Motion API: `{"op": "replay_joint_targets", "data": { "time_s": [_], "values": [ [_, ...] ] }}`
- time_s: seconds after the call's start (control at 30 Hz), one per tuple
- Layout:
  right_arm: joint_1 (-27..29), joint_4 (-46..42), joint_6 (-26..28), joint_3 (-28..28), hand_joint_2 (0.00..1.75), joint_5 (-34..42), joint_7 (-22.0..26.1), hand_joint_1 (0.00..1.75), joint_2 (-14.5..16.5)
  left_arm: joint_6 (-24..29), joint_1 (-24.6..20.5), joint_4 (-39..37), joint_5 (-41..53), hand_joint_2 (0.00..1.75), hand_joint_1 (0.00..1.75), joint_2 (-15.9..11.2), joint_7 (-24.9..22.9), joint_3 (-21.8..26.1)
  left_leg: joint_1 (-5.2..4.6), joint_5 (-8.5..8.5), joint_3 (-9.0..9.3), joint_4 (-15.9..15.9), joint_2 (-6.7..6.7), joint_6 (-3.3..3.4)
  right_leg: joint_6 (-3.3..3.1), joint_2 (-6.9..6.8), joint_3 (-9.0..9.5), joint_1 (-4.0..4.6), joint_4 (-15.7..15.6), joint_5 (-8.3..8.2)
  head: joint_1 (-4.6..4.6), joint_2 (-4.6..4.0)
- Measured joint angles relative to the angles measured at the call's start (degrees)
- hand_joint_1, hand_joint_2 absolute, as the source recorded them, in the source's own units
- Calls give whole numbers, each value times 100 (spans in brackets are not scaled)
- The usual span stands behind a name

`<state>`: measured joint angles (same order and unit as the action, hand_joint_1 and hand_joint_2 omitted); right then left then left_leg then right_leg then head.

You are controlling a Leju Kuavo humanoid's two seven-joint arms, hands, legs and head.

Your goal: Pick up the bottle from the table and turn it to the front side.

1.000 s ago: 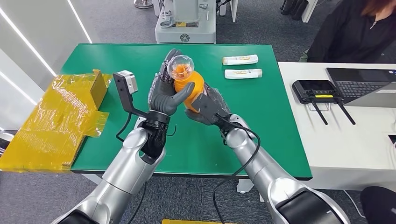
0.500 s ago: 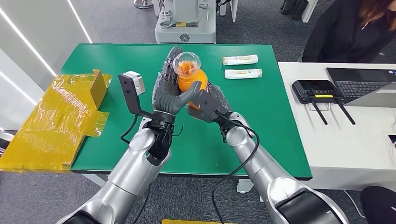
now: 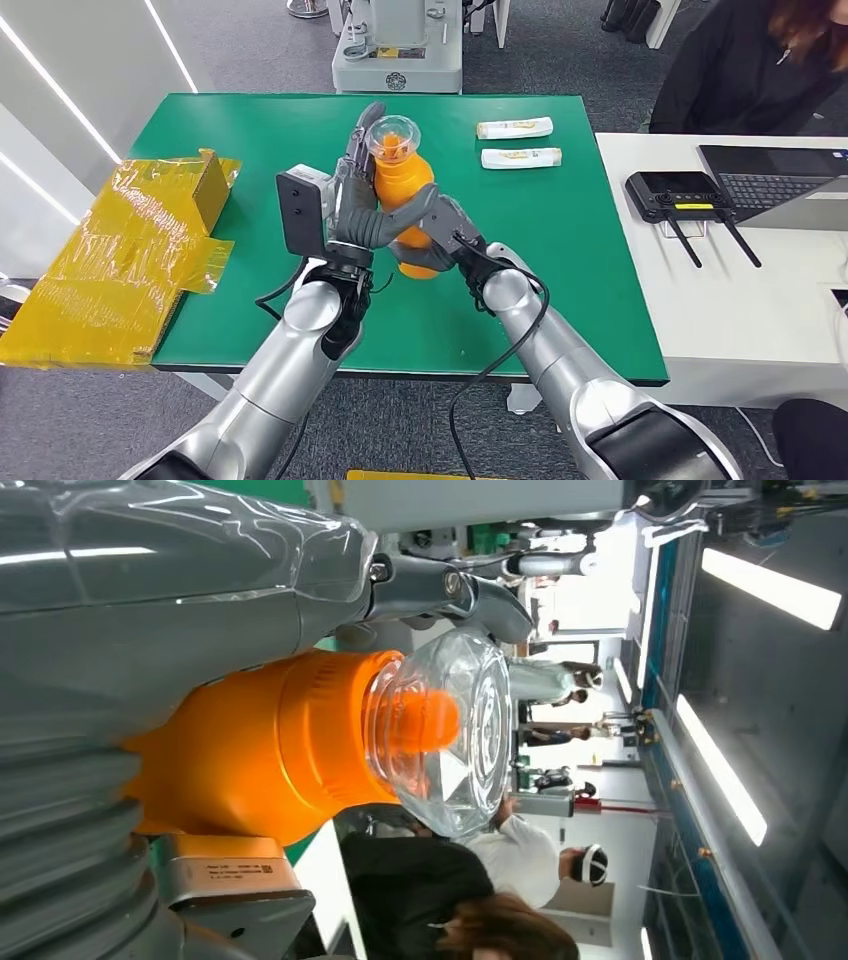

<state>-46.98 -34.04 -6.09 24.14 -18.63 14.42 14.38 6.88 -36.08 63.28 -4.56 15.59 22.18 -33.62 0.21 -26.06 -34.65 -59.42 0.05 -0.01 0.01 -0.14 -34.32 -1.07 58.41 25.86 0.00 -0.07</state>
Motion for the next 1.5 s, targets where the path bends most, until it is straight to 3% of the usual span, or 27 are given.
{"op": "replay_joint_targets", "data": {
  "time_s": [0.27, 0.53, 0.67, 0.7, 0.83, 0.87, 1.2, 1.23, 1.33, 1.37, 1.5],
  "values": [
    [-104, 279, 113, 148, 175, -333, 366, 175, 0, -684, 11, -232, -739, 175, 0, -184, 115, 164, 0, 0, 0, 0, 0, 0, 0, 0, 0, 0, 1, 0, 0, 0],
    [-177, 399, 171, 336, 175, -401, 461, 175, 0, -777, 13, -367, -818, 175, 0, -219, 113, 279, 0, 0, -2, 0, -1, 0, 0, -1, 0, 0, 0, 0, 0, 0],
    [-202, 444, 238, 423, 175, -480, 605, 175, 1, -801, -2, -393, -839, 175, 11, -235, 40, 301, 0, 0, -3, 0, -1, 0, 0, -1, 0, 0, 1, 0, 1, 0],
    [-211, 453, 251, 449, 175, -494, 626, 175, 2, -806, -14, -399, -819, 175, 19, -250, 22, 304, 0, 0, -2, 0, -1, 0, 0, -1, 0, 0, 1, 0, 0, 0],
    [-271, 525, 281, 549, 175, -519, 649, 175, 9, -808, -48, -446, -655, 175, 166, -305, -2, 306, 0, 1, -2, 0, -1, 0, 0, -2, 0, 0, 1, 0, -1, 0],
    [-287, 547, 284, 568, 175, -519, 649, 175, 9, -808, -49, -458, -622, 175, 175, -311, -2, 306, 0, 1, -2, 0, -1, 0, 0, -2, 0, 0, 1, 0, -1, 0],
    [-380, 731, 343, 648, 175, -528, 639, 175, 9, -808, -47, -529, -489, 175, 175, -325, 13, 306, 0, 1, -3, -1, -1, 0, 0, -2, 0, 0, 1, 0, 0, 0],
    [-381, 739, 347, 660, 175, -531, 639, 149, 9, -808, -47, -529, -489, 175, 175, -330, 13, 306, 0, 1, -3, 0, -1, 0, 0, -2, 0, 0, 1, 0, 0, 0],
    [-382, 761, 354, 703, 175, -537, 639, 19, 9, -808, -47, -529, -491, 175, 175, -349, 13, 306, 0, 1, -3, 0, -1, 0, 0, -2, 0, 0, 1, 0, -1, 0],
    [-384, 764, 357, 715, 175, -537, 641, 0, 9, -808, -47, -529, -492, 175, 175, -355, 13, 306, 0, 1, -2, 0, -1, 0, 0, -2, 0, 0, 1, 0, -1, 0],
    [-408, 766, 416, 764, 175, -534, 678, 0, 28, -820, -37, -532, -509, 175, 175, -362, 3, 306, 0, 1, -2, 0, 0, 0, 0, -1, -1, 1, 1, 0, 0, 0]
  ]
}}
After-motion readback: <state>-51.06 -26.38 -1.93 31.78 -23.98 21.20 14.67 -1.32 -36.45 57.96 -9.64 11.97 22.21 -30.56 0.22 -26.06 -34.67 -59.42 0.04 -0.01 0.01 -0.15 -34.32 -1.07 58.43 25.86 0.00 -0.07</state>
